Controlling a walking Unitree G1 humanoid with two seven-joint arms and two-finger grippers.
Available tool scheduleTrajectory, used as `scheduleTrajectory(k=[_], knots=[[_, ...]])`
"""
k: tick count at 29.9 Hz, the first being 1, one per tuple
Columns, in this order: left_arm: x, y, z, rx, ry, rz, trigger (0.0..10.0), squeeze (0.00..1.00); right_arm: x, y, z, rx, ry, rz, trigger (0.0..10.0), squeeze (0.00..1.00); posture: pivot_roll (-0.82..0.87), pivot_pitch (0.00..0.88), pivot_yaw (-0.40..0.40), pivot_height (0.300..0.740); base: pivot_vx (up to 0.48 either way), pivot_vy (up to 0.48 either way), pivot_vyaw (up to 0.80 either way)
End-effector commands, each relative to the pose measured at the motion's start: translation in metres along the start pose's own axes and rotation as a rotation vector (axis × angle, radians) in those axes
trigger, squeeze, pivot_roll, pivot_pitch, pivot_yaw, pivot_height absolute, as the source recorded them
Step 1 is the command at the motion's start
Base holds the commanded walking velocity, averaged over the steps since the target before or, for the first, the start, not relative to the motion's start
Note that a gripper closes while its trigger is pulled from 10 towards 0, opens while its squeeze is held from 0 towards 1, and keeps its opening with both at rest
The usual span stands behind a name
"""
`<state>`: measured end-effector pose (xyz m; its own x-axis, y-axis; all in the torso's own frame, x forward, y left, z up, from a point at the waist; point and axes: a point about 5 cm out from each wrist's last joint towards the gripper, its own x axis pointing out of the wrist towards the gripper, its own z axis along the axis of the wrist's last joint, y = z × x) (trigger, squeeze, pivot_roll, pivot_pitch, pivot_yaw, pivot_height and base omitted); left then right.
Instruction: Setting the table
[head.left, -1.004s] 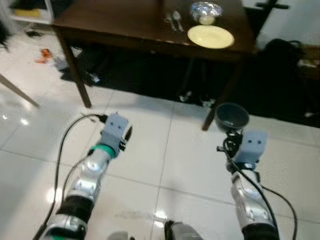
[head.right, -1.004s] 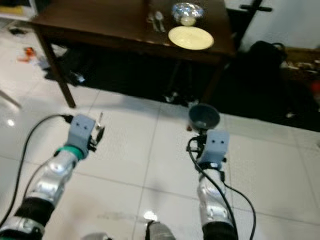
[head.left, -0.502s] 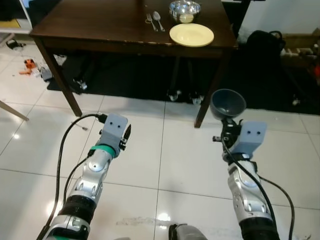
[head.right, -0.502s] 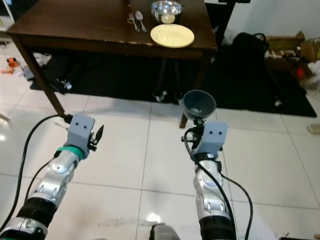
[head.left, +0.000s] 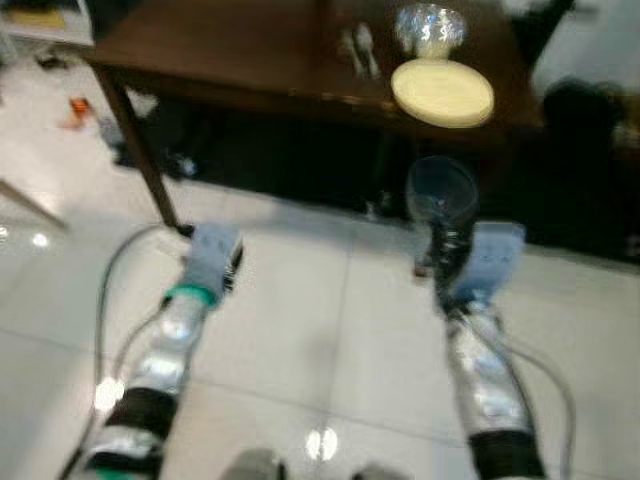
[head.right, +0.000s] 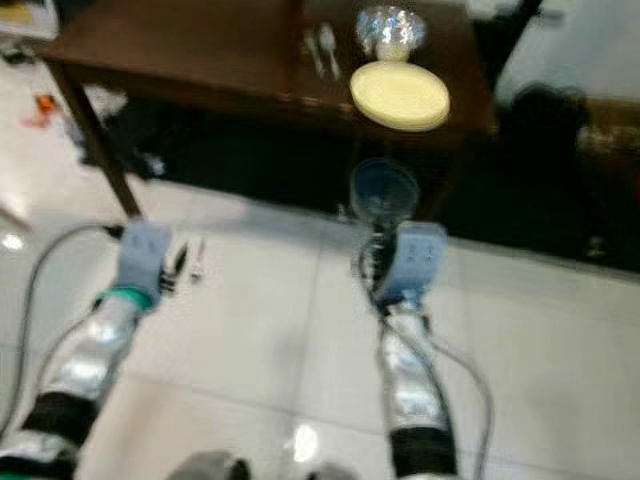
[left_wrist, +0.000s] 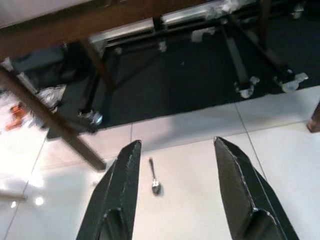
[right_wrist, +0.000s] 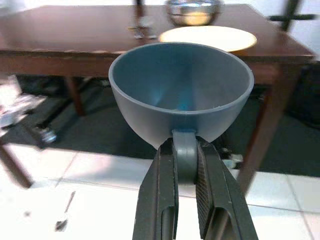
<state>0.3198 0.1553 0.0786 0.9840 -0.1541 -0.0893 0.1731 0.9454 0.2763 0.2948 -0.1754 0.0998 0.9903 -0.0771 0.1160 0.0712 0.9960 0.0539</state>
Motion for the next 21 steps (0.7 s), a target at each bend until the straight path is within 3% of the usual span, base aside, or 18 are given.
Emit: scheduleTrajectory(k=[1,15,17,19,21], knots=[[0.001,-0.011,0.0,-0.001,-0.001,-0.035,10.0,0.0,-0.004,-0.014,-0.002,-0.01,0.012,-0.051,10.0,0.0,0.08,0.002,0.061,0.74,0.48,0.0,-0.8],[0.001,-0.012,0.0,0.003,-0.005,-0.044,10.0,0.0,-0.002,-0.02,-0.002,-0.028,0.02,-0.086,10.0,0.0,0.08,0.0,0.063,0.74,0.48,0.0,0.0],[0.001,-0.011,0.002,0.017,-0.018,-0.045,10.0,0.0,-0.002,-0.02,0.002,-0.021,0.004,-0.088,10.0,0.0,0.08,0.0,0.064,0.74,0.48,0.0,0.0],[0.001,-0.008,0.013,0.056,-0.091,-0.039,10.0,0.0,0.001,-0.021,0.025,0.013,-0.109,-0.109,10.0,0.0,0.09,0.0,0.064,0.74,0.469,0.0,0.0],[0.001,-0.008,0.013,0.056,-0.091,-0.039,10.0,0.0,0.001,-0.021,0.025,0.013,-0.109,-0.109,10.0,0.0,0.09,0.0,0.064,0.74,0.465,0.0,0.0]])
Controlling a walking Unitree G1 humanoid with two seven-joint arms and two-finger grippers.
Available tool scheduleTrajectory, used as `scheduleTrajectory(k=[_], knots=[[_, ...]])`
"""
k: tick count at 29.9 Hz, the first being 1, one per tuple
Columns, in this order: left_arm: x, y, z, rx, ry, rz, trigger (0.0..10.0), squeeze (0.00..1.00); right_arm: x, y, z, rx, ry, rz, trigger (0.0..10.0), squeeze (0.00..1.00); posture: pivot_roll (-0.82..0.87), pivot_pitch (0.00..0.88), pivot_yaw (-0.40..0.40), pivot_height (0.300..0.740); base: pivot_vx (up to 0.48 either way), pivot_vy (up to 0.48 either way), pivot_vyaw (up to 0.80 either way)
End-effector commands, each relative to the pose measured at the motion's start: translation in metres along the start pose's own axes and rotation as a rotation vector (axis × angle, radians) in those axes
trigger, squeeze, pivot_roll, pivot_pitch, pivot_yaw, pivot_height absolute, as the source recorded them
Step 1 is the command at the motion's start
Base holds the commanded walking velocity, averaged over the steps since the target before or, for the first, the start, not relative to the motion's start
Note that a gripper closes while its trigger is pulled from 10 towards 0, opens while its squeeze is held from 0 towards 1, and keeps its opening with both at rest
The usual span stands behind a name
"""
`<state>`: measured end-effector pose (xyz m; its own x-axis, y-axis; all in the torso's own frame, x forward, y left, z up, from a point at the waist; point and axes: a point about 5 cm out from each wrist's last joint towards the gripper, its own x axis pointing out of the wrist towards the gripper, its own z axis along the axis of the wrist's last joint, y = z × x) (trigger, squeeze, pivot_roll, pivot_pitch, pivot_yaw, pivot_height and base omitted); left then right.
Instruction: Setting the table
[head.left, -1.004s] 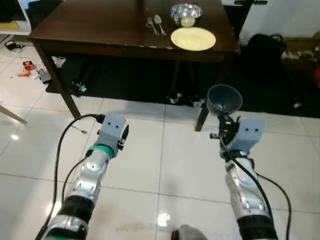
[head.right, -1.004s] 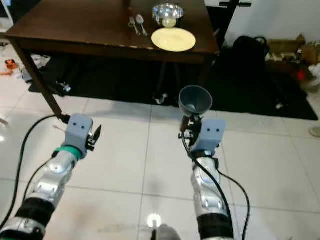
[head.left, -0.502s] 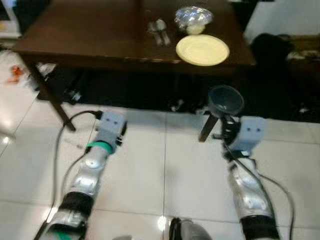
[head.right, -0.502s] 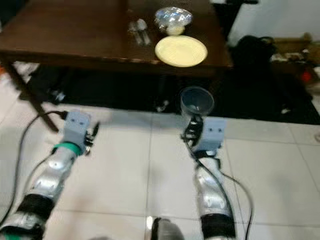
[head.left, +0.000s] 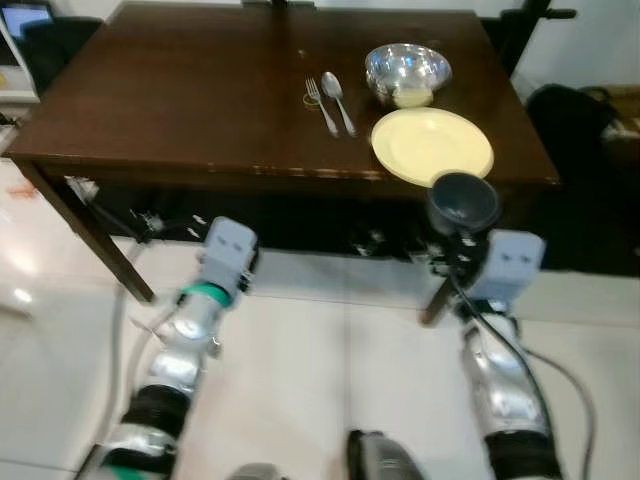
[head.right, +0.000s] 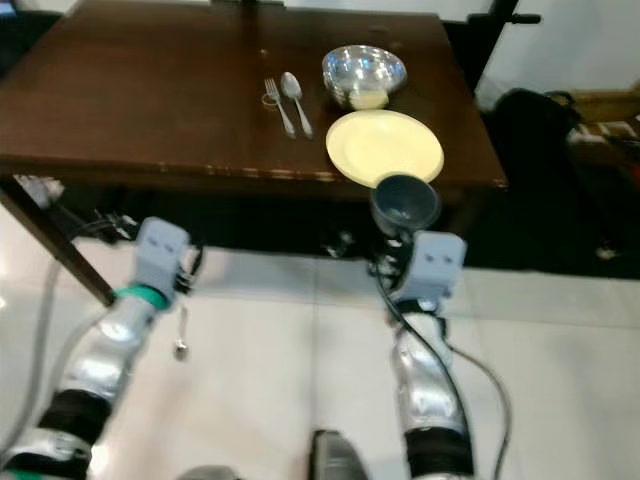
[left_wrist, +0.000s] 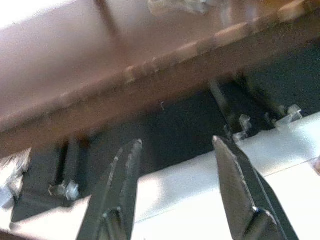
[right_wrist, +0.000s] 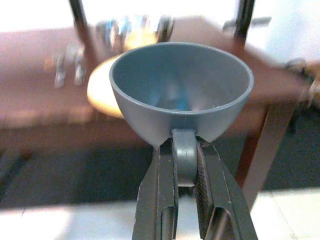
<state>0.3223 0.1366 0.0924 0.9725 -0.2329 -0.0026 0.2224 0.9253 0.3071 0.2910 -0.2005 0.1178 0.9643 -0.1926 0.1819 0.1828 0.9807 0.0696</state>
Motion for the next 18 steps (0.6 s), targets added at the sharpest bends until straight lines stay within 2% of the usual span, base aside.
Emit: scheduleTrajectory(k=[1,4,5,6,8,10,12,15,18], knots=[[-0.004,0.006,-0.001,0.037,-0.012,0.011,10.0,0.0,0.002,0.003,0.016,0.028,-0.079,-0.004,10.0,0.0,0.09,0.0,0.064,0.74,0.465,0.0,0.0],[-0.004,0.007,0.002,0.044,-0.028,0.012,10.0,0.0,0.003,0.002,0.022,0.034,-0.104,-0.008,10.0,0.0,0.09,0.0,0.064,0.74,0.465,0.0,0.0],[-0.003,0.012,0.016,0.072,-0.095,0.002,10.0,0.0,0.006,0.007,0.038,0.014,-0.158,0.032,10.0,0.0,0.09,0.001,0.064,0.74,0.454,0.0,0.0],[-0.003,0.012,0.016,0.072,-0.095,0.002,10.0,0.0,0.006,0.007,0.038,0.014,-0.158,0.032,10.0,0.0,0.09,0.001,0.064,0.74,0.454,0.0,0.0],[-0.001,0.017,0.04,0.105,-0.193,-0.018,10.0,0.0,0.007,0.017,0.053,-0.031,-0.21,0.121,10.0,0.0,0.09,0.002,0.064,0.74,0.448,0.0,0.0],[-0.001,0.017,0.04,0.105,-0.193,-0.018,10.0,0.0,0.007,0.017,0.053,-0.031,-0.21,0.121,10.0,0.0,0.09,0.002,0.064,0.74,0.45,0.0,0.0],[0.0,0.017,0.058,0.116,-0.261,-0.046,10.0,0.0,-0.001,0.034,0.046,-0.072,-0.171,0.268,10.0,0.0,0.09,0.004,0.065,0.74,0.448,0.0,0.0],[0.0,0.017,0.058,0.116,-0.261,-0.046,10.0,0.0,-0.001,0.034,0.046,-0.072,-0.171,0.268,10.0,0.0,0.09,0.004,0.065,0.74,0.446,0.0,0.0],[-0.001,0.014,0.074,0.109,-0.319,-0.102,10.0,0.0,-0.012,0.054,0.033,-0.073,-0.104,0.42,10.0,0.0,0.09,0.007,0.065,0.74,0.421,0.0,0.0]])
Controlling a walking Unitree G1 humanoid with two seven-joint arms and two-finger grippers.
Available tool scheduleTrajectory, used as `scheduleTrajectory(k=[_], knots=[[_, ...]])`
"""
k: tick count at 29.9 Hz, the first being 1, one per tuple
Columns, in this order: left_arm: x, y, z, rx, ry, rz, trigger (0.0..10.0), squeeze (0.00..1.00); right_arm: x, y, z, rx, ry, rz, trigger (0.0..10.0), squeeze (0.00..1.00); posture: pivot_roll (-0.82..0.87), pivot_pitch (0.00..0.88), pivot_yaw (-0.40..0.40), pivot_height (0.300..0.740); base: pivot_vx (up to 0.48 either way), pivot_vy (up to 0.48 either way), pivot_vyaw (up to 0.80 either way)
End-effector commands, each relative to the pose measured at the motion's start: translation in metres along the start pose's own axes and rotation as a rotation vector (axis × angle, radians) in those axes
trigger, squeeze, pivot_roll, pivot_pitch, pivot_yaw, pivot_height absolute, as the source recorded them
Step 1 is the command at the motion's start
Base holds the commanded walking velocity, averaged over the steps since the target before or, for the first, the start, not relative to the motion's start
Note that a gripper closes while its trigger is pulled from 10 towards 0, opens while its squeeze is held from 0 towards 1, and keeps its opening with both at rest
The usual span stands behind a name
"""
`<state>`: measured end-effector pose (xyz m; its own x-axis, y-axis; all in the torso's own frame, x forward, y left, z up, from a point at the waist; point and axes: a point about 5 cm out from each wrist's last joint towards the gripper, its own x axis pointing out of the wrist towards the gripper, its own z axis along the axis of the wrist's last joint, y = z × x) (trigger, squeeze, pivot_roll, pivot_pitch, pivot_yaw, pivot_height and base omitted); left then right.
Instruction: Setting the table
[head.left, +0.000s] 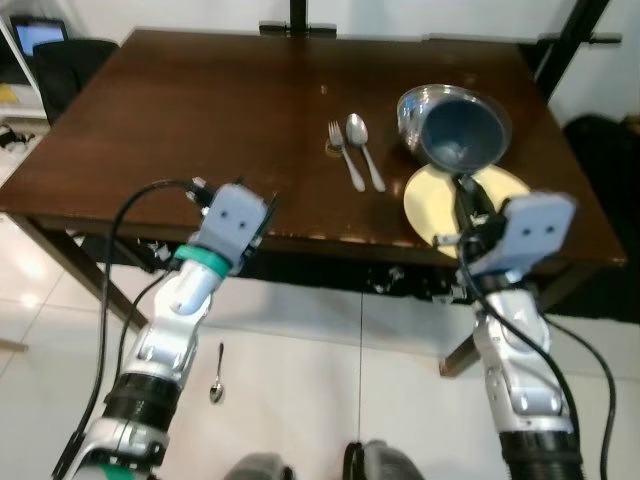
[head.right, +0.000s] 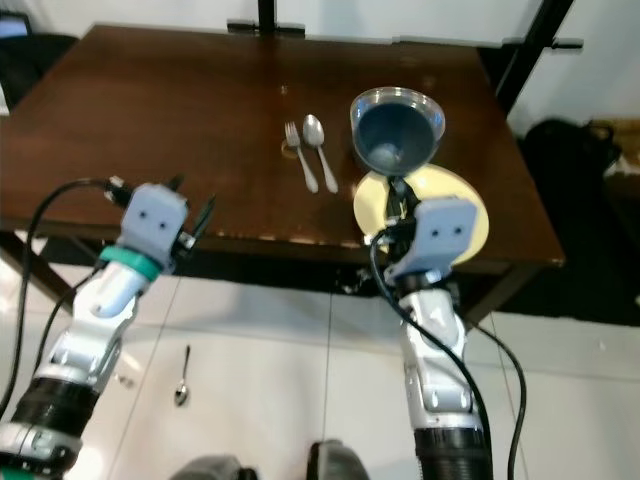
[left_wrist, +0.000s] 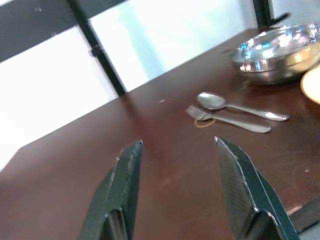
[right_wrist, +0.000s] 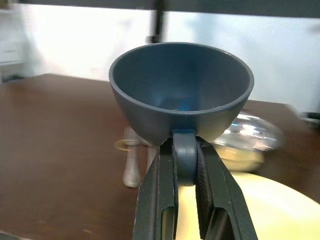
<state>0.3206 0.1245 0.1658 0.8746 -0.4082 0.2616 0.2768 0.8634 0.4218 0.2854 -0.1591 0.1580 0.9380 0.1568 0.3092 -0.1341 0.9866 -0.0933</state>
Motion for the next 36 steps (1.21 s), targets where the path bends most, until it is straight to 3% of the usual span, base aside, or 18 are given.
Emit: scheduleTrajectory(k=[1,2,3,4,6,8,15,24,36], knots=[[-0.002,0.003,0.001,-0.006,0.002,-0.015,10.0,0.0,-0.002,0.013,-0.004,0.015,0.026,0.07,10.0,0.0,0.09,0.007,0.065,0.74,0.409,0.0,0.0],[-0.002,0.003,0.001,-0.006,0.002,-0.015,10.0,0.0,-0.002,0.013,-0.004,0.015,0.026,0.07,10.0,0.0,0.09,0.007,0.065,0.74,0.409,0.0,0.0],[-0.005,0.0,0.003,-0.119,0.035,-0.114,10.0,0.0,-0.006,0.024,-0.009,0.032,0.061,0.145,10.0,0.0,0.1,0.009,0.062,0.74,0.0,0.0,0.0],[-0.007,-0.002,0.003,-0.172,0.053,-0.159,10.0,0.0,-0.007,0.027,-0.01,0.035,0.07,0.166,10.0,0.0,0.1,0.009,0.062,0.74,0.0,0.0,0.0],[-0.007,-0.002,0.003,-0.172,0.053,-0.159,10.0,0.0,-0.007,0.027,-0.01,0.035,0.07,0.166,10.0,0.0,0.1,0.009,0.062,0.74,0.0,0.0,0.0],[-0.013,-0.004,0.004,-0.299,0.095,-0.267,10.0,0.0,-0.01,0.031,-0.01,0.043,0.09,0.213,10.0,0.0,0.11,0.009,0.063,0.74,0.0,0.0,0.0],[-0.019,0.001,0.014,-0.436,0.103,-0.405,10.0,0.0,-0.012,0.033,-0.011,0.039,0.111,0.234,10.0,0.0,0.11,0.011,0.062,0.74,0.0,0.0,0.0],[-0.019,0.005,0.015,-0.475,0.128,-0.467,10.0,0.0,-0.012,0.026,-0.017,0.006,0.141,0.195,10.0,0.0,0.11,0.013,0.059,0.74,0.0,0.0,0.0],[-0.025,0.012,0.006,-0.419,0.219,-0.54,10.0,0.0,-0.013,0.007,-0.042,0.004,0.264,0.102,10.0,0.0,0.12,0.019,0.055,0.74,0.0,0.0,0.0]])
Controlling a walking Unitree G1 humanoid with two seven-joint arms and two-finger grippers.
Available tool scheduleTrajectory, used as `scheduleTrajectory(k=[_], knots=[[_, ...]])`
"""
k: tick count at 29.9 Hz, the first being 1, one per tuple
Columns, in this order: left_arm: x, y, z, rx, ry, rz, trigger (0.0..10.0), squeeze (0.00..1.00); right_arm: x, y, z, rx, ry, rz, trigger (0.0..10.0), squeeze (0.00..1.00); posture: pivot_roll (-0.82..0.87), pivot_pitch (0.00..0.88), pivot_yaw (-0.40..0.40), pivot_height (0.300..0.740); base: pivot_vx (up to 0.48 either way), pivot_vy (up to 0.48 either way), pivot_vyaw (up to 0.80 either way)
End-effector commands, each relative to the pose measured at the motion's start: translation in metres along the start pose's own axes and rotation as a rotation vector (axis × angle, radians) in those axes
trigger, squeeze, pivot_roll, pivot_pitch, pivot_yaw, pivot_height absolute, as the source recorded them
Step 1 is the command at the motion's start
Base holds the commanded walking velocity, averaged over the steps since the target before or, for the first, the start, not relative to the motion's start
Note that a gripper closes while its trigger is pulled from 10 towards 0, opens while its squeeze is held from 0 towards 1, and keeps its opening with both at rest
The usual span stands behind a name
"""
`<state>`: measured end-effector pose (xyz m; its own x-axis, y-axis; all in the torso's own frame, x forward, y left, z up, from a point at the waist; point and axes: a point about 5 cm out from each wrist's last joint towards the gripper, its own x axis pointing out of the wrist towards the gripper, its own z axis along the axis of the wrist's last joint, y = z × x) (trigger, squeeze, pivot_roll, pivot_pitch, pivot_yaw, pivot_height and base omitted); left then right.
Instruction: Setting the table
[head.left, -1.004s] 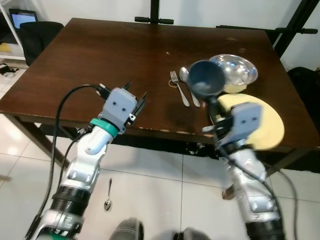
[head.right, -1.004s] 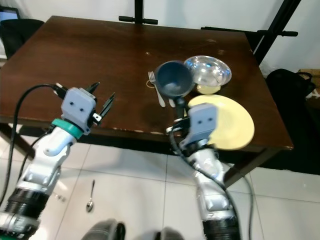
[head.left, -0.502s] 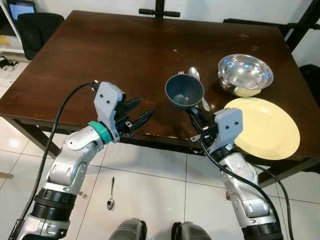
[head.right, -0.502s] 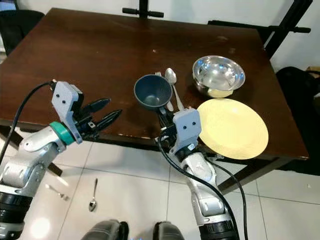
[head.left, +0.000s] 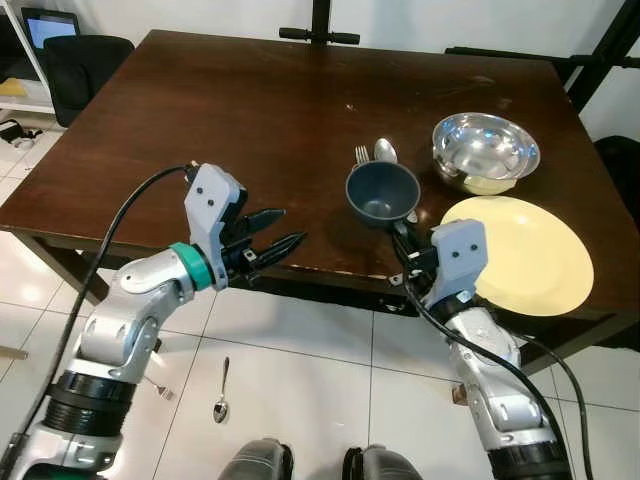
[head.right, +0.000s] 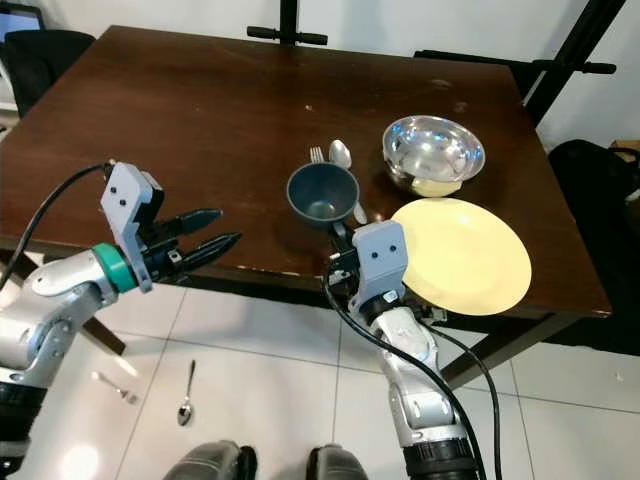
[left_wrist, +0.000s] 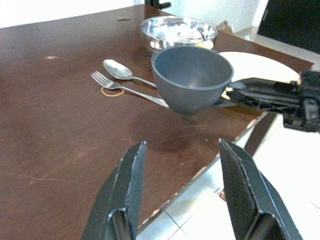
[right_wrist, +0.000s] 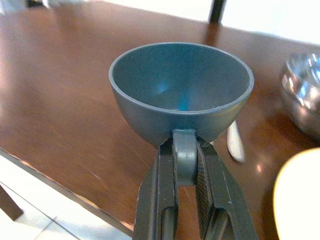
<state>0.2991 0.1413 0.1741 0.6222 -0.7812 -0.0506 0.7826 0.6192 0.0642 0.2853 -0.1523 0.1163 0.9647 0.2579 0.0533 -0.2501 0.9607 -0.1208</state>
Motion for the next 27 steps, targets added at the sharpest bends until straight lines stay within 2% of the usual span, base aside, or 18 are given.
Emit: scheduleTrajectory(k=[1,3,7,16,17,19,20,21,22,23,27], knots=[[-0.004,0.003,-0.007,0.002,0.052,0.0,10.0,0.0,0.0,-0.008,-0.01,0.037,0.035,-0.05,10.0,0.0,0.12,0.019,0.054,0.74,0.0,0.0,0.0],[-0.004,0.003,-0.007,0.002,0.052,0.0,10.0,0.0,0.0,-0.008,-0.01,0.037,0.035,-0.05,10.0,0.0,0.12,0.019,0.054,0.74,0.0,0.0,0.0],[-0.005,0.0,-0.012,-0.002,0.067,0.007,10.0,0.0,0.0,-0.015,-0.024,0.074,0.071,-0.108,10.0,0.0,0.12,0.022,0.056,0.74,0.0,0.0,0.0],[-0.003,-0.002,-0.012,-0.023,0.069,0.003,10.0,0.0,0.004,-0.02,-0.027,0.105,0.071,-0.177,10.0,0.0,0.13,0.02,0.056,0.74,0.0,0.0,0.0],[-0.002,-0.003,-0.012,-0.026,0.069,0.002,10.0,0.0,0.006,-0.021,-0.027,0.115,0.068,-0.187,10.0,0.05,0.13,0.02,0.056,0.74,0.0,0.0,0.0],[-0.002,-0.003,-0.012,-0.026,0.069,0.002,10.0,0.0,0.006,-0.021,-0.027,0.115,0.068,-0.187,10.0,0.05,0.13,0.02,0.056,0.74,0.0,0.0,0.0],[-0.002,-0.003,-0.012,-0.027,0.069,0.001,10.0,0.0,0.007,-0.02,-0.028,0.123,0.066,-0.19,10.0,0.14,0.13,0.02,0.056,0.74,0.0,0.0,0.0],[-0.002,-0.003,-0.012,-0.028,0.069,0.001,10.0,0.0,0.008,-0.02,-0.028,0.124,0.066,-0.19,10.0,0.87,0.13,0.02,0.054,0.74,0.0,0.0,0.0],[-0.002,-0.003,-0.012,-0.028,0.069,0.001,10.0,0.0,0.008,-0.02,-0.028,0.124,0.066,-0.19,10.0,0.87,0.13,0.02,0.054,0.74,0.0,0.0,0.0],[-0.002,-0.003,-0.012,-0.029,0.068,0.002,10.0,0.0,0.008,-0.02,-0.028,0.125,0.067,-0.189,10.0,1.0,0.13,0.019,0.054,0.74,0.0,0.0,0.0],[-0.002,-0.003,-0.012,-0.03,0.068,0.002,10.0,0.0,0.008,-0.02,-0.028,0.126,0.066,-0.188,10.0,1.0,0.13,0.019,0.054,0.74,0.0,0.0,0.0]])
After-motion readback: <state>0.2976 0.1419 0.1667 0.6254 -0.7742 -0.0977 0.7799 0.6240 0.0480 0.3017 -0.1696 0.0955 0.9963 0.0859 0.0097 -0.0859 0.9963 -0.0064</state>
